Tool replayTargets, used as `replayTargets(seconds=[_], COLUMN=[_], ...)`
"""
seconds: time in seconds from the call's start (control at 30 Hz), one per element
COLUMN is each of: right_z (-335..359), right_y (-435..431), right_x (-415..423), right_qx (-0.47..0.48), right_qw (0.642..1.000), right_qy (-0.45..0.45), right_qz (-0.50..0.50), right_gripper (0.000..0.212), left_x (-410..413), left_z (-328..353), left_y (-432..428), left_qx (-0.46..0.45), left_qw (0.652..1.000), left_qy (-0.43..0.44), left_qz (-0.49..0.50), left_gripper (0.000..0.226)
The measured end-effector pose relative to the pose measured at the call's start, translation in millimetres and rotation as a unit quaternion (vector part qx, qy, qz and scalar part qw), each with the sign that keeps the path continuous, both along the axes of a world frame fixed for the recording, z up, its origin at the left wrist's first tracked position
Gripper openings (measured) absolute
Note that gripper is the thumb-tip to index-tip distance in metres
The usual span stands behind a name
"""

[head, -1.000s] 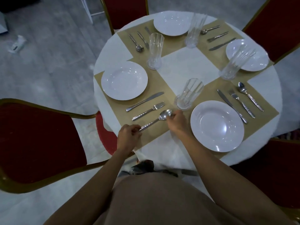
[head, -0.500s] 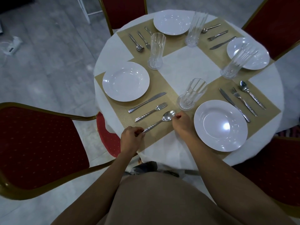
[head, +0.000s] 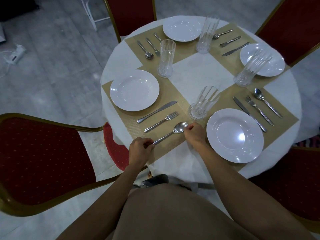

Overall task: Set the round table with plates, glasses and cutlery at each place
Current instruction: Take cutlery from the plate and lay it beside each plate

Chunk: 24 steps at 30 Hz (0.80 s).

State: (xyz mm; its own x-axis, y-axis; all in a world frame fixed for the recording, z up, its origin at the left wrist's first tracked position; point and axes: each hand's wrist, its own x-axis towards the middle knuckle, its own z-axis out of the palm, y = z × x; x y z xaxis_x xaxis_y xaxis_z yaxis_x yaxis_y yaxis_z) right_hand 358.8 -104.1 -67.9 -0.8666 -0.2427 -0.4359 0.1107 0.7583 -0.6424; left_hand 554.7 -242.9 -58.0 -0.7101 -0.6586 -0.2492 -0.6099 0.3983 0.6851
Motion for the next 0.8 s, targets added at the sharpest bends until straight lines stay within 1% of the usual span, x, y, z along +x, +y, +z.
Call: replayTargets(seconds=[0.33, 0.5, 0.8], right_z=[-3, -2, 5], right_y=[3, 4, 3], right_x=[2, 2, 4], right_qx=[0.001, -0.004, -0.002], right_qw=[1.000, 1.000, 1.000], right_qy=[0.009, 0.004, -0.003], right_qz=[0.010, 0.008, 0.007], right_gripper=[0.011, 0.007, 0.008], left_x=[1, 2, 3], left_z=[-9, -11, -15], left_y=[1, 1, 1], left_qx=[-0.006, -0.011, -0.015], left_qw=[1.000, 1.000, 1.000], left_qy=[0.009, 0.007, 0.008], left_qz=[0.002, -0.005, -0.002], left_gripper=[0.023, 0.023, 0.023])
